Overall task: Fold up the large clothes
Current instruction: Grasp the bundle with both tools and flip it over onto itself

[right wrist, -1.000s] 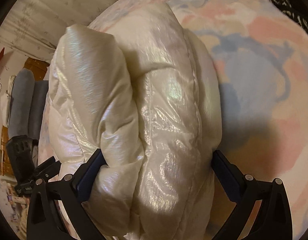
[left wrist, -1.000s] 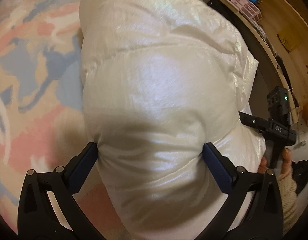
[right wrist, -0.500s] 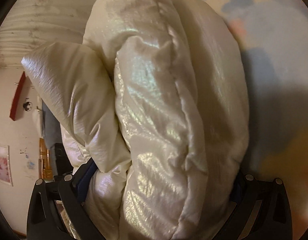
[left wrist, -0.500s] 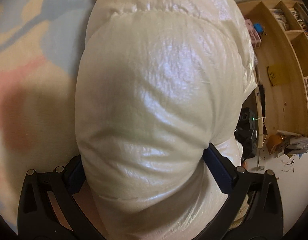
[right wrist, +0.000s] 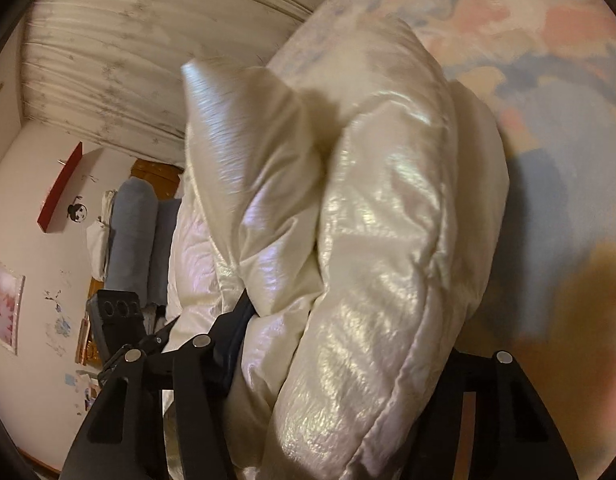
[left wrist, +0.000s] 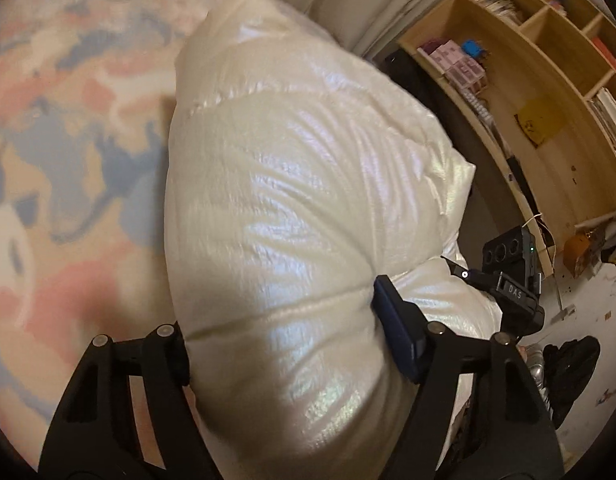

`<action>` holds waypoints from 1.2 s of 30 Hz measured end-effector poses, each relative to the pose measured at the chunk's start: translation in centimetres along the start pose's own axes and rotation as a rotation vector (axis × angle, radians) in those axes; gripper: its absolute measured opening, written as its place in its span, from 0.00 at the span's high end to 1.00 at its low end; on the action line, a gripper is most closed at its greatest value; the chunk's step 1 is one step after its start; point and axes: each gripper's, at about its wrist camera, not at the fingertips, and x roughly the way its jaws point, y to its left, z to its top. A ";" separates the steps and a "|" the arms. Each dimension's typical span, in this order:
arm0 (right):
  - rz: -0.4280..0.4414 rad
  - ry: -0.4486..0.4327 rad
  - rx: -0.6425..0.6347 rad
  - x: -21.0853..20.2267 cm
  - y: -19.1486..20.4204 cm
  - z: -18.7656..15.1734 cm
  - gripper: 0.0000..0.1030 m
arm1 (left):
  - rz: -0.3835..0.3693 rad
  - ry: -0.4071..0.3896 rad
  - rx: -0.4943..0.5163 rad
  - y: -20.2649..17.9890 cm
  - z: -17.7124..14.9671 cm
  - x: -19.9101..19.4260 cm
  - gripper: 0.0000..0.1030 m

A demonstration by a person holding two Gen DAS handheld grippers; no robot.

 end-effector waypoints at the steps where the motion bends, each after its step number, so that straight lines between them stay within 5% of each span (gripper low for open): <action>1: 0.002 -0.012 -0.005 -0.4 1.0 0.1 0.44 | 0.002 -0.011 0.007 0.0 0.3 -0.8 0.32; 10: 0.063 -0.057 -0.115 0.9 13.5 2.9 0.44 | 0.052 -0.130 0.046 3.8 6.4 -14.5 0.32; 19: 0.145 -0.052 -0.176 13.0 24.4 8.0 0.44 | 0.129 -0.217 0.054 17.4 16.7 -23.7 0.32; 25: 0.169 -0.027 -0.178 22.5 25.8 9.5 0.44 | 0.182 -0.236 0.027 29.3 20.9 -24.1 0.32; 32: 0.099 -0.007 -0.162 31.2 23.9 9.0 0.44 | 0.187 -0.195 -0.055 39.9 19.4 -19.0 0.31; 36: 0.061 -0.041 -0.229 34.5 25.0 9.5 0.33 | 0.149 -0.230 -0.113 43.4 16.9 -17.5 0.12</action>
